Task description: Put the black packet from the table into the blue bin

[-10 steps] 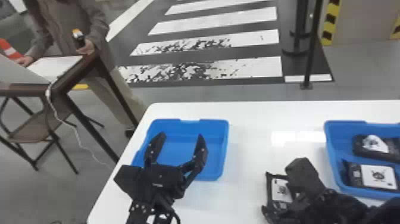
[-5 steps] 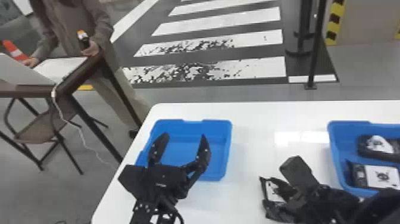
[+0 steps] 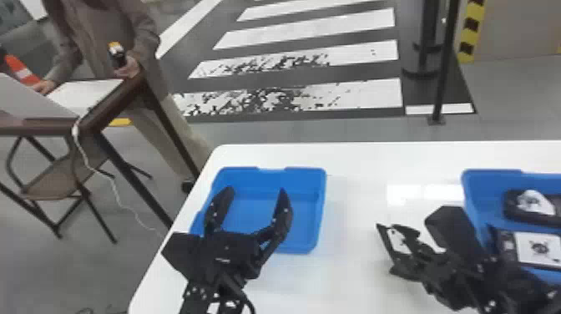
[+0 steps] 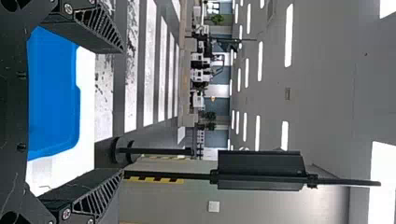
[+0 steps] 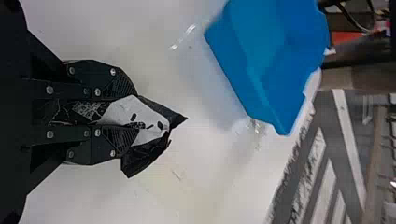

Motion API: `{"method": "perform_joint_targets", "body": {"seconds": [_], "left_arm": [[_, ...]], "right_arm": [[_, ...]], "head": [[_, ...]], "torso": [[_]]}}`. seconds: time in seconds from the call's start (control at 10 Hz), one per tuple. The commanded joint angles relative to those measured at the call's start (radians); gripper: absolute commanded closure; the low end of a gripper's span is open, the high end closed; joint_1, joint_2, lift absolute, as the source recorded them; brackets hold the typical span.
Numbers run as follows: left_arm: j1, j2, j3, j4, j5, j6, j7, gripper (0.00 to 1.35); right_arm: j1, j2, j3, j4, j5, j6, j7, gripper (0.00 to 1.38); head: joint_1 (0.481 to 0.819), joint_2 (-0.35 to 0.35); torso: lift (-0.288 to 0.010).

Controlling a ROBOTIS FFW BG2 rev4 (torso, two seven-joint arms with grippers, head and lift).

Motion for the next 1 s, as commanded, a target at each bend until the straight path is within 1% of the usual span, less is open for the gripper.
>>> {"method": "perform_joint_targets", "body": {"seconds": [0.0, 0.1, 0.2, 0.3, 0.4, 0.5, 0.6, 0.7, 0.8, 0.9], "left_arm": [[0.003, 0.000, 0.003, 0.000, 0.001, -0.004, 0.000, 0.12], [0.005, 0.000, 0.005, 0.000, 0.001, -0.006, 0.000, 0.12], [0.005, -0.001, 0.007, 0.000, 0.001, -0.006, 0.000, 0.12], [0.005, -0.001, 0.007, 0.000, 0.001, -0.009, 0.000, 0.12], [0.007, -0.001, 0.009, 0.000, 0.001, -0.011, 0.000, 0.12], [0.007, -0.001, 0.009, 0.000, 0.003, -0.011, 0.000, 0.12], [0.007, -0.001, 0.009, 0.000, 0.003, -0.014, 0.000, 0.12], [0.007, -0.001, 0.009, 0.000, 0.003, -0.014, 0.000, 0.12], [0.007, -0.001, 0.005, 0.000, 0.003, -0.014, 0.000, 0.12], [0.007, -0.001, 0.007, 0.000, 0.003, -0.014, 0.000, 0.12]], "right_arm": [[0.095, 0.015, -0.123, -0.100, 0.023, -0.095, -0.026, 1.12], [0.140, 0.022, -0.191, -0.154, 0.023, -0.154, -0.049, 1.12], [0.194, 0.035, -0.277, -0.220, 0.025, -0.195, -0.092, 1.12], [0.233, 0.050, -0.361, -0.254, 0.041, -0.205, -0.134, 1.12], [0.248, 0.070, -0.448, -0.249, 0.073, -0.193, -0.152, 1.12], [0.243, 0.084, -0.516, -0.232, 0.099, -0.149, -0.154, 1.12], [0.218, 0.084, -0.536, -0.203, 0.109, -0.095, -0.146, 1.11], [0.169, 0.082, -0.542, -0.149, 0.135, -0.053, -0.106, 0.94], [0.142, 0.082, -0.542, -0.117, 0.151, -0.043, -0.079, 0.48], [0.149, 0.084, -0.540, -0.122, 0.153, -0.087, -0.074, 0.06]], "head": [[0.695, 0.301], [0.695, 0.281], [0.695, 0.245], [0.695, 0.205], [0.695, 0.145], [0.695, 0.115], [0.695, 0.042], [0.695, -0.007], [0.695, -0.031], [0.695, -0.037]], "torso": [[-0.110], [-0.110], [-0.110], [-0.110], [-0.110], [-0.110], [-0.110], [-0.110], [-0.110], [-0.110]]}}
